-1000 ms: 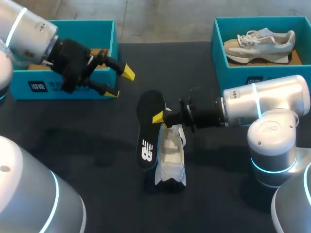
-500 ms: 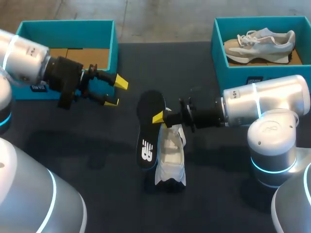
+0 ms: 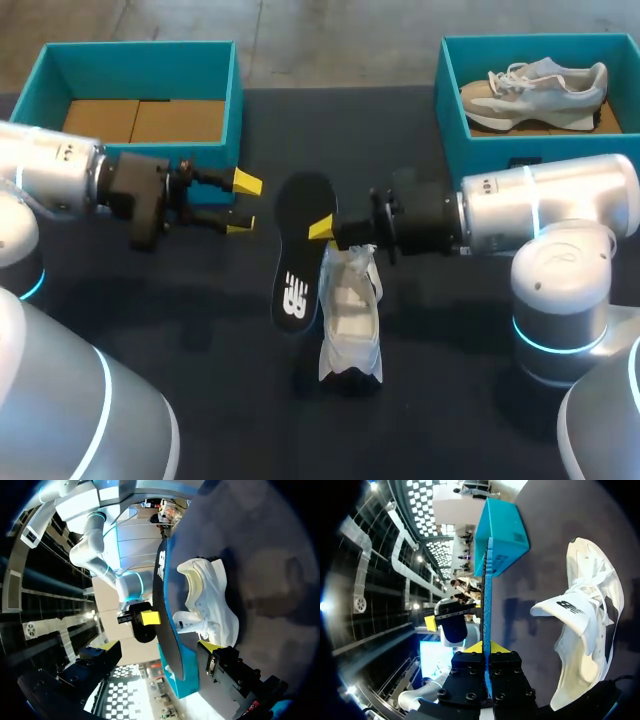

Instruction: Take the shoe out of the shoebox, open the shoe tongue, remove and reinsert the insole, then place the shoe into the shoebox

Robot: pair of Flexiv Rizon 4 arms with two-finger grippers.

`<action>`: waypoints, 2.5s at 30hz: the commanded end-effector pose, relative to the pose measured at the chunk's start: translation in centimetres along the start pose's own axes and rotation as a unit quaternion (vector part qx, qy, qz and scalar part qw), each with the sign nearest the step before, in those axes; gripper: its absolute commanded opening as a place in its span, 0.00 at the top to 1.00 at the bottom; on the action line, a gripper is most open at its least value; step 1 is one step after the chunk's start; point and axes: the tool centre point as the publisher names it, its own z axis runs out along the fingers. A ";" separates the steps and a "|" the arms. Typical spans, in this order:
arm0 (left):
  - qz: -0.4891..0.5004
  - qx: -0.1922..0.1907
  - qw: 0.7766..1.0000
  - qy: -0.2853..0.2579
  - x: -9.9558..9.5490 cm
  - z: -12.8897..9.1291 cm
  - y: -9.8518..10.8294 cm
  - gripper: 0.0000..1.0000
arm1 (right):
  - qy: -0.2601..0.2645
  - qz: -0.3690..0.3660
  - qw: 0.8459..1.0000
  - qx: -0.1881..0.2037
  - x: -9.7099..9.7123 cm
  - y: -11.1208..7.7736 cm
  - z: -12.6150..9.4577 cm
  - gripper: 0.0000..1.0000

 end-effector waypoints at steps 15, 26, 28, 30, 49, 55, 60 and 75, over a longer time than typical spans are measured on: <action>0.014 0.014 0.998 -0.053 -0.3 2.8 1.1 0.00 | 0.029 -0.007 0.999 -0.014 1.1 -0.4 -0.1 1.00; 0.006 0.005 0.998 -0.059 -0.1 2.8 0.8 0.00 | 0.029 -0.007 0.999 -0.014 1.1 -0.4 -0.1 1.00; -0.004 -0.002 0.998 -0.070 0.1 3.1 0.6 0.00 | 0.031 -0.006 0.999 -0.014 1.1 -0.3 -0.1 1.00; -0.016 -0.016 0.997 -0.075 0.4 3.3 0.5 0.00 | 0.033 -0.004 0.999 -0.015 1.1 -0.2 0.1 1.00; -0.068 -0.045 0.993 -0.087 -0.2 4.3 0.6 0.18 | 0.044 -0.009 0.998 -0.033 0.5 0.4 0.6 1.00; -0.071 -0.057 0.992 -0.087 0.0 4.4 0.7 0.27 | 0.044 -0.009 0.998 -0.034 0.5 0.5 0.6 1.00; -0.076 -0.064 0.991 -0.089 0.3 4.5 0.5 0.28 | 0.044 -0.009 0.998 -0.034 0.5 0.5 0.6 1.00; -0.069 -0.083 0.991 -0.074 0.8 4.3 0.5 0.42 | 0.044 -0.009 0.998 -0.034 0.5 0.5 0.6 1.00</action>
